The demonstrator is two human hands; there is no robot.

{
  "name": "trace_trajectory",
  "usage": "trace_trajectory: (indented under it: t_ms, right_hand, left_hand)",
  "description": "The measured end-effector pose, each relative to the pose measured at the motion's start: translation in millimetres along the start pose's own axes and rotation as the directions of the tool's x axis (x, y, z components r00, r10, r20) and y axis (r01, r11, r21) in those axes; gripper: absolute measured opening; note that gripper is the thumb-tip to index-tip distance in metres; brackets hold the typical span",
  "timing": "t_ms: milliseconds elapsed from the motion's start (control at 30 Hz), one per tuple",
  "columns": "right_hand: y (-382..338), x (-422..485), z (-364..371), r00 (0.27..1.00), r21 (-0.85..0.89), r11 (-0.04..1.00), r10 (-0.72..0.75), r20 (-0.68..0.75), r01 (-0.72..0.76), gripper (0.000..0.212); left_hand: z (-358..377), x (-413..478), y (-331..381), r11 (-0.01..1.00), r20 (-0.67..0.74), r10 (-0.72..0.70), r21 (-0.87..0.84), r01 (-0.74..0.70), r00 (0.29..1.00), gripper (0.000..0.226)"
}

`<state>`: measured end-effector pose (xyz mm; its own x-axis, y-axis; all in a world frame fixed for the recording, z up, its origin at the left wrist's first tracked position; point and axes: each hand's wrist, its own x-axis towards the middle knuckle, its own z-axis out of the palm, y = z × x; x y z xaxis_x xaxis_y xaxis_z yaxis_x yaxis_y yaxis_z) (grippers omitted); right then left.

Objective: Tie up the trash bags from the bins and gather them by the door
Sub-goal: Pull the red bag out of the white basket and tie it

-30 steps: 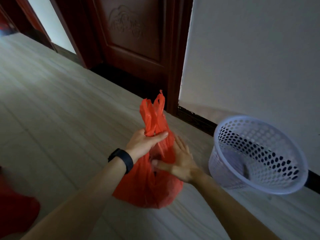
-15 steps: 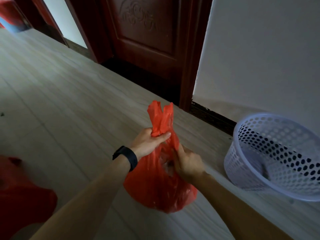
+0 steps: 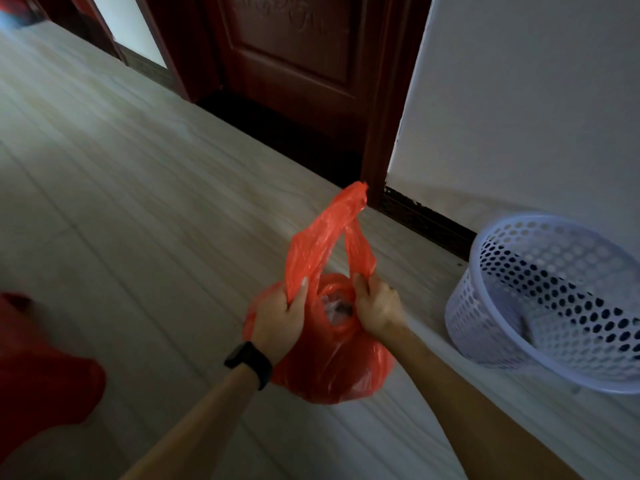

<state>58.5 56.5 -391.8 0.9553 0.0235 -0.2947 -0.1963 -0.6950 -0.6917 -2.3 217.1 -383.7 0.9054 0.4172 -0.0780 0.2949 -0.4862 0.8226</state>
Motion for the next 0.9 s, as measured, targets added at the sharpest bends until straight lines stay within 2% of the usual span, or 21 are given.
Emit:
trace_trajectory:
  t_ms: [100,167,267,333,400,467,567,600,667,733,833,900]
  right_hand:
    - [7,-5,-10,0.996,0.022,0.999,0.033,0.085,-0.035,0.039]
    - [17,-14,-13,0.996,0.078,0.997,0.023,0.089,-0.030,0.040]
    - [27,-34,-7,0.989,0.372,0.927,0.017,-0.149,0.040,0.037]
    - [25,-38,1,0.956,0.602,0.797,0.138,-0.258,0.047,0.040]
    - [22,-34,8,0.918,0.692,0.722,0.276,-0.285,-0.002,0.041]
    - [20,-30,13,0.901,0.643,0.764,0.317,-0.297,-0.056,0.038]
    - [20,-18,15,0.919,0.470,0.858,0.337,-0.204,-0.210,0.040]
    - [18,-13,14,0.928,0.380,0.891,0.331,-0.172,-0.247,0.040]
    - [14,-1,14,0.946,0.178,0.940,0.311,-0.094,-0.291,0.038]
    - [10,6,11,0.952,0.032,0.953,0.303,-0.038,-0.302,0.036]
    - [6,8,9,0.947,0.127,0.939,0.311,0.080,-0.320,0.036]
    - [0,7,11,0.952,0.278,0.914,0.307,0.005,-0.296,0.035]
  left_hand:
    - [6,3,7,0.972,-0.043,-0.212,-0.117,0.205,0.976,0.059]
    - [11,2,8,0.959,-0.052,-0.250,-0.154,0.239,0.967,0.051]
    - [22,0,6,0.970,-0.083,-0.225,-0.114,0.215,0.971,0.044]
    - [29,1,3,0.972,-0.071,-0.233,-0.059,0.229,0.970,0.045]
    - [32,1,-1,0.977,-0.033,-0.214,0.007,0.214,0.976,0.045]
    - [31,-2,1,0.984,-0.002,-0.180,0.016,0.180,0.984,0.046]
    - [29,-10,10,0.977,0.012,-0.182,-0.111,0.182,0.983,0.038]
    - [28,-12,13,0.956,0.032,-0.208,-0.206,0.210,0.978,0.034]
    - [26,-8,15,0.856,0.178,-0.211,-0.442,0.270,0.961,0.042]
    - [27,-3,15,0.774,0.292,-0.199,-0.538,0.333,0.935,0.053]
    - [34,-2,18,0.804,0.220,-0.249,-0.496,0.328,0.943,0.054]
    - [39,-2,19,0.827,0.205,-0.235,-0.471,0.306,0.950,0.049]
